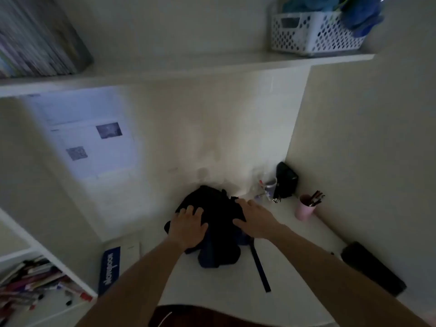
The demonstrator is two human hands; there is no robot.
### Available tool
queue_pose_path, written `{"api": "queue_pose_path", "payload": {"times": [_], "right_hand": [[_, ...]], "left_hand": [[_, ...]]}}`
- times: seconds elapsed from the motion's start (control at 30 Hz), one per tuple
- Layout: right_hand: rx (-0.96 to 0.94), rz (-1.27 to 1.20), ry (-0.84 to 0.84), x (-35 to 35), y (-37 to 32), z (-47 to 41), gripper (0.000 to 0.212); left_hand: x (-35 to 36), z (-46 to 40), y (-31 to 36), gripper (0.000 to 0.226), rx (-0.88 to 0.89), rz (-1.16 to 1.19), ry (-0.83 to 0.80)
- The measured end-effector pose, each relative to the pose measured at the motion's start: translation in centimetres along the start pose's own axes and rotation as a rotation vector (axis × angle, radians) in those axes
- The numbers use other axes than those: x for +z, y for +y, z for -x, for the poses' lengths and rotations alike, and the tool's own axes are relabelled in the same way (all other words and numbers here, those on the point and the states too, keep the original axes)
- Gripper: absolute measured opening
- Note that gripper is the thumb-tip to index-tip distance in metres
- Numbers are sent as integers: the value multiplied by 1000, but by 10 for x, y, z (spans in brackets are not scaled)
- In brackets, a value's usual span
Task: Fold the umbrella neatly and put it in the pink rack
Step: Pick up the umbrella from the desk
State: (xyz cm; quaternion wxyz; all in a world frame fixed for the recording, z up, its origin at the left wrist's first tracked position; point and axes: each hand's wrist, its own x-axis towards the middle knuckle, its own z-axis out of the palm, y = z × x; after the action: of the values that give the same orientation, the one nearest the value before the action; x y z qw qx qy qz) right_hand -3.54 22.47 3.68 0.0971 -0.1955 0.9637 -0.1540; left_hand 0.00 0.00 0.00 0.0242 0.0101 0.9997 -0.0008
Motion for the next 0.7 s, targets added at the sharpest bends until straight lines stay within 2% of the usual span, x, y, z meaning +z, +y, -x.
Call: {"api": "queue_pose_path", "payload": {"times": [0.2, 0.4, 0.5, 0.6, 0.7], "right_hand": [[-21, -54, 50, 6, -4, -74, 58], [-224, -45, 135, 64, -2, -137, 51], [-288, -1, 233, 100, 13, -133, 48], [-321, -10, 365, 120, 29, -104, 33], [-304, 13, 413, 142, 46, -56, 25]], "left_hand": [[14, -53, -2, 61, -22, 75, 101], [77, -104, -3, 63, 58, 238, 244], [116, -104, -1, 66, 112, 272, 303], [148, -87, 7, 55, 194, 239, 426], [178, -56, 23, 45, 295, 209, 560]]}}
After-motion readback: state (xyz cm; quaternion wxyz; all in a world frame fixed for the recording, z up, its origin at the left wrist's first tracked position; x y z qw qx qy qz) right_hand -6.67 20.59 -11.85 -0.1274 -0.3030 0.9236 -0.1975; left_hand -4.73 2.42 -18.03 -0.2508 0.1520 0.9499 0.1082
